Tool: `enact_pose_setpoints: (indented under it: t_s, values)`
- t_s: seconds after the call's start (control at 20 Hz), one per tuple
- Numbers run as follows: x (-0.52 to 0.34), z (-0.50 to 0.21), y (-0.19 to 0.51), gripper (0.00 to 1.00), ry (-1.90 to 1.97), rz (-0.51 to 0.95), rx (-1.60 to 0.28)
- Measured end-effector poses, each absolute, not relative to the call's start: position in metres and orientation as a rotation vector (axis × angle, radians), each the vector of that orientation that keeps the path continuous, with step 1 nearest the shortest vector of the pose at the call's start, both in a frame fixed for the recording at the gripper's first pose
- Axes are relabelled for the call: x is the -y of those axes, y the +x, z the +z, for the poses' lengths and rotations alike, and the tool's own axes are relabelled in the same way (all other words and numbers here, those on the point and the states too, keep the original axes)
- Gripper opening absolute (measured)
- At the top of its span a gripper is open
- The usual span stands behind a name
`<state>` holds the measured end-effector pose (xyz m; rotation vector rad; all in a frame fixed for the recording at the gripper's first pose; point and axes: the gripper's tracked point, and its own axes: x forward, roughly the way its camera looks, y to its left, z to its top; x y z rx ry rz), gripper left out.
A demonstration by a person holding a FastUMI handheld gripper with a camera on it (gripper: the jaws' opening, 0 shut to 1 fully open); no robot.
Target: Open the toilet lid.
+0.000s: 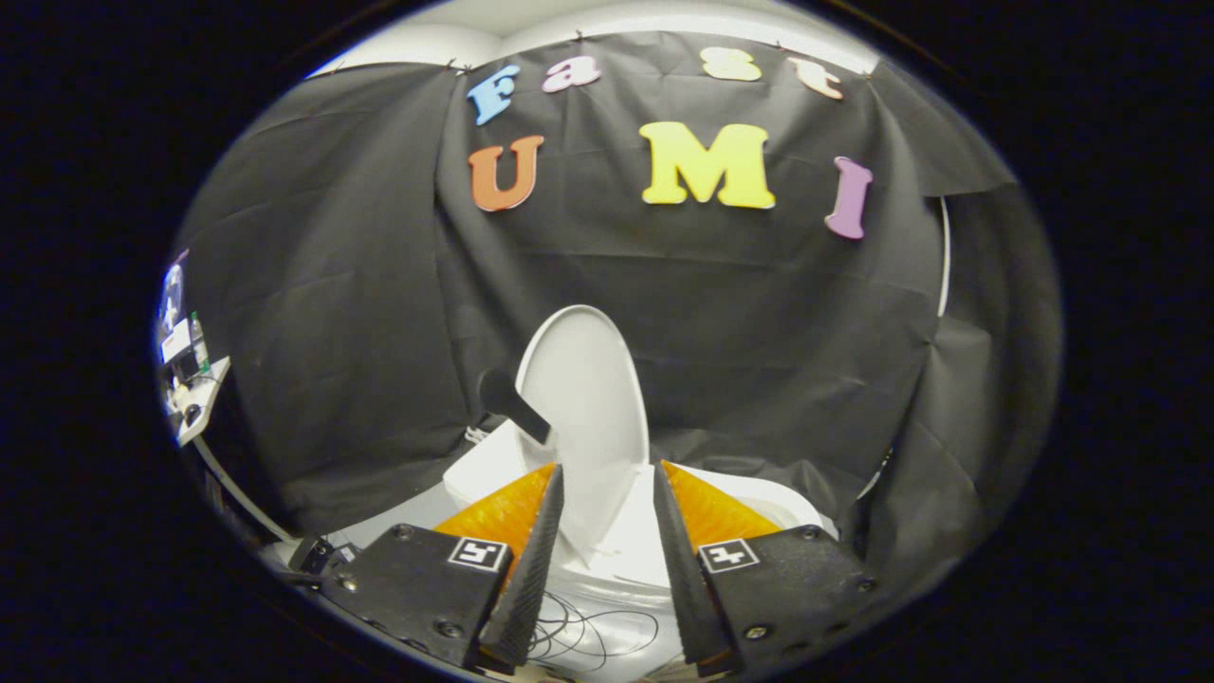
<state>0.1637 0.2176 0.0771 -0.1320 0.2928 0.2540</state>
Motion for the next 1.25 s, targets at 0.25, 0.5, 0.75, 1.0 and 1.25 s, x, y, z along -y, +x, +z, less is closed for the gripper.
enact_pose_setpoints:
  t_s: [0.25,0.5,0.75,1.0,1.25]
  values:
    - [-0.147,0.042,0.109,0.67,-0.164,0.213,-0.277]
    - [-0.094,0.034,0.074,0.75,-0.168,0.146,-0.2]
    - [-0.058,0.014,0.04,0.81,-0.067,0.066,-0.156]
    - [-0.032,-0.003,0.022,0.81,-0.027,-0.017,-0.118]
    - [-0.021,-0.011,0.013,0.81,-0.009,-0.064,-0.084]
